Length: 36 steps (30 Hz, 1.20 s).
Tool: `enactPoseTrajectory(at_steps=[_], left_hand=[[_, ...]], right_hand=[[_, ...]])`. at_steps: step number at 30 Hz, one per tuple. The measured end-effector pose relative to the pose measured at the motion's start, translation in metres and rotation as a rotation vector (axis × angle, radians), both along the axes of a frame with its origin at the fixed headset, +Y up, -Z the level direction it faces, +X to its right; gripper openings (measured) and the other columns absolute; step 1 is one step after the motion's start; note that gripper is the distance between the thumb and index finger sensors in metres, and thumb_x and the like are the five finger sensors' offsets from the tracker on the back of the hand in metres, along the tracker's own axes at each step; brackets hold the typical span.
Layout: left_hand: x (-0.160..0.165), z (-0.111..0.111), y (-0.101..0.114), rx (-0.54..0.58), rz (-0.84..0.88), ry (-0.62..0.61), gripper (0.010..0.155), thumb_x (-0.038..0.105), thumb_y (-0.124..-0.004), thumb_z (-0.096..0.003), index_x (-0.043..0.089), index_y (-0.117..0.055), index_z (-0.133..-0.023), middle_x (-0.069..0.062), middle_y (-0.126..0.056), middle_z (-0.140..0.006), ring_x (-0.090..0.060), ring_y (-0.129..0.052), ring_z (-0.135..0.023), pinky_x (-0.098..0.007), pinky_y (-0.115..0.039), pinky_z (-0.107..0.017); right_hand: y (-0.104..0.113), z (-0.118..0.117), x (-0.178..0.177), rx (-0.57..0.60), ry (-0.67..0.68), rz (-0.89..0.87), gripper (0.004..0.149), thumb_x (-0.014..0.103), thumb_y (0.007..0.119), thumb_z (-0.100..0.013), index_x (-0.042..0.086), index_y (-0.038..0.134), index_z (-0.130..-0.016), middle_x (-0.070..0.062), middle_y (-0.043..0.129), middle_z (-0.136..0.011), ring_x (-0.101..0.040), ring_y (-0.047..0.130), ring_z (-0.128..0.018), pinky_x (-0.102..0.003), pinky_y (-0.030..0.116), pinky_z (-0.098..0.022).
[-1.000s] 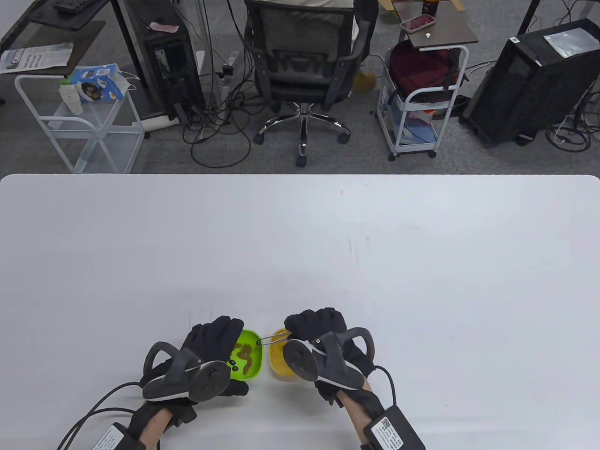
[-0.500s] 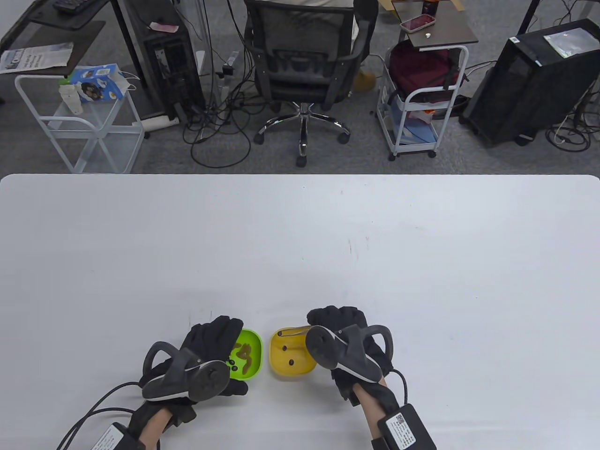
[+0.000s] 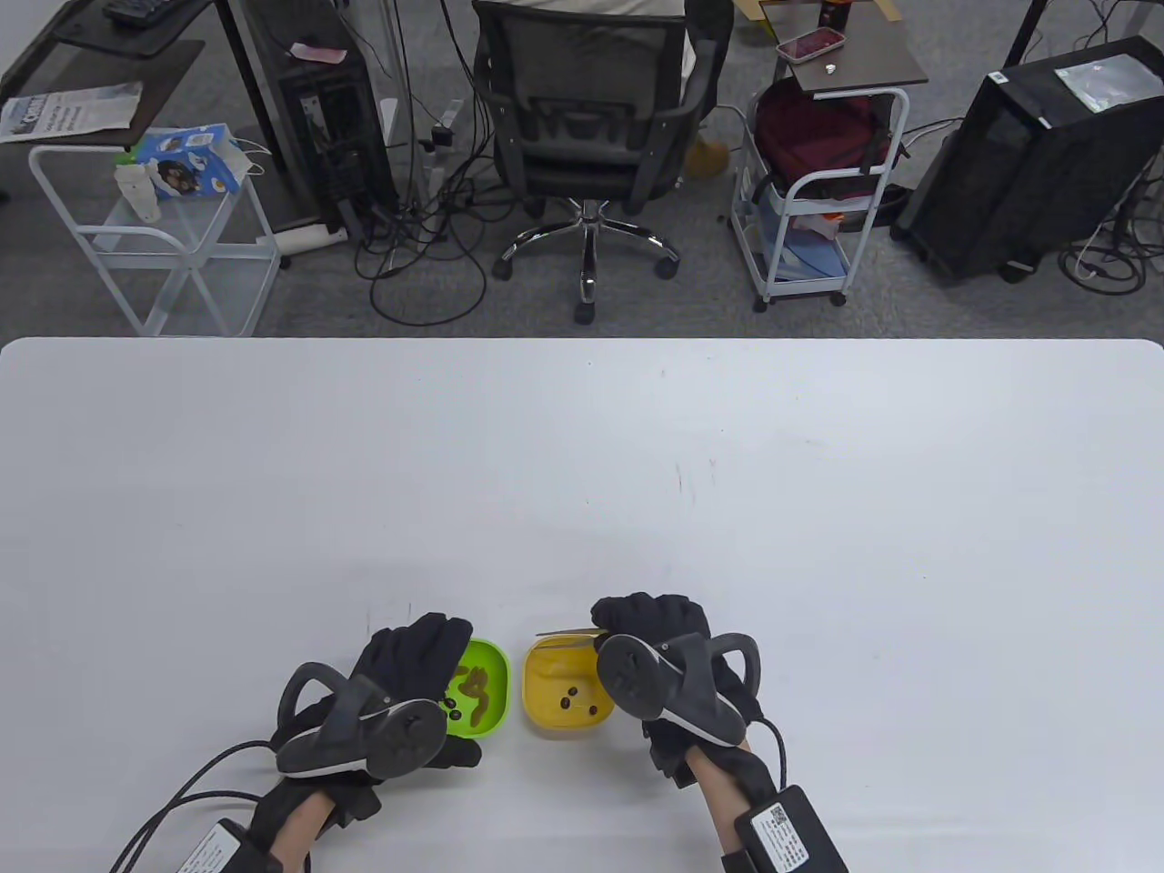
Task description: Pick coffee beans with tweezers into small dish
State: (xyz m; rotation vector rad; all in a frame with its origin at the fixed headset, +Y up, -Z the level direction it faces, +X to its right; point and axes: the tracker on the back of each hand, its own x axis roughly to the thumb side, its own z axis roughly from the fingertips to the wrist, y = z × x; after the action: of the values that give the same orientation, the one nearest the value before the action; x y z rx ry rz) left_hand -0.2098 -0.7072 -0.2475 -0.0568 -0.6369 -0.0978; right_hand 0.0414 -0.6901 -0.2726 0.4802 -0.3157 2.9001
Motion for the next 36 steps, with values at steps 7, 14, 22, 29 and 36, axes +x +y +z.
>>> enactPoseTrajectory(at_steps=[7, 14, 22, 29, 36], left_hand=[[0.000, 0.000, 0.000, 0.003, 0.002, -0.002, 0.115, 0.073, -0.069, -0.0350, -0.003, -0.045, -0.119, -0.034, -0.060, -0.119, -0.048, -0.082, -0.100, -0.067, -0.068, -0.074], [0.000, 0.000, 0.000, 0.002, 0.002, -0.002, 0.116, 0.073, -0.069, -0.0350, -0.003, -0.045, -0.119, -0.034, -0.060, -0.119, -0.049, -0.082, -0.100, -0.067, -0.068, -0.074], [0.001, 0.000, 0.000, 0.003, 0.003, -0.001, 0.116, 0.073, -0.069, -0.0350, -0.004, -0.045, -0.119, -0.034, -0.060, -0.119, -0.049, -0.082, -0.100, -0.067, -0.068, -0.074], [0.001, 0.000, 0.000, -0.001, 0.001, -0.001, 0.116, 0.073, -0.069, -0.0349, -0.003, -0.045, -0.119, -0.034, -0.060, -0.119, -0.049, -0.082, -0.100, -0.067, -0.068, -0.074], [0.002, -0.001, -0.001, -0.007, -0.006, -0.010, 0.116, 0.073, -0.069, -0.0349, -0.003, -0.045, -0.119, -0.034, -0.060, -0.119, -0.049, -0.082, -0.100, -0.067, -0.068, -0.075]], right_hand=[[0.005, 0.010, -0.023, 0.044, 0.089, 0.017, 0.045, 0.036, 0.064, -0.044, 0.025, 0.068, -0.087, 0.004, 0.085, -0.069, -0.019, 0.091, -0.052, -0.057, 0.071, -0.070], [0.000, 0.017, -0.050, 0.055, 0.156, 0.100, 0.045, 0.036, 0.064, -0.044, 0.025, 0.067, -0.087, 0.004, 0.085, -0.070, -0.020, 0.091, -0.052, -0.057, 0.071, -0.070], [-0.008, 0.022, -0.067, 0.070, 0.198, 0.167, 0.044, 0.037, 0.065, -0.044, 0.025, 0.068, -0.087, 0.004, 0.086, -0.068, -0.020, 0.091, -0.051, -0.056, 0.072, -0.069], [-0.010, 0.024, -0.077, 0.087, 0.219, 0.192, 0.044, 0.037, 0.066, -0.044, 0.025, 0.068, -0.087, 0.004, 0.086, -0.068, -0.020, 0.091, -0.051, -0.056, 0.072, -0.070], [-0.012, 0.025, -0.081, 0.086, 0.229, 0.203, 0.044, 0.037, 0.066, -0.044, 0.025, 0.068, -0.087, 0.004, 0.086, -0.068, -0.020, 0.091, -0.050, -0.056, 0.072, -0.069]])
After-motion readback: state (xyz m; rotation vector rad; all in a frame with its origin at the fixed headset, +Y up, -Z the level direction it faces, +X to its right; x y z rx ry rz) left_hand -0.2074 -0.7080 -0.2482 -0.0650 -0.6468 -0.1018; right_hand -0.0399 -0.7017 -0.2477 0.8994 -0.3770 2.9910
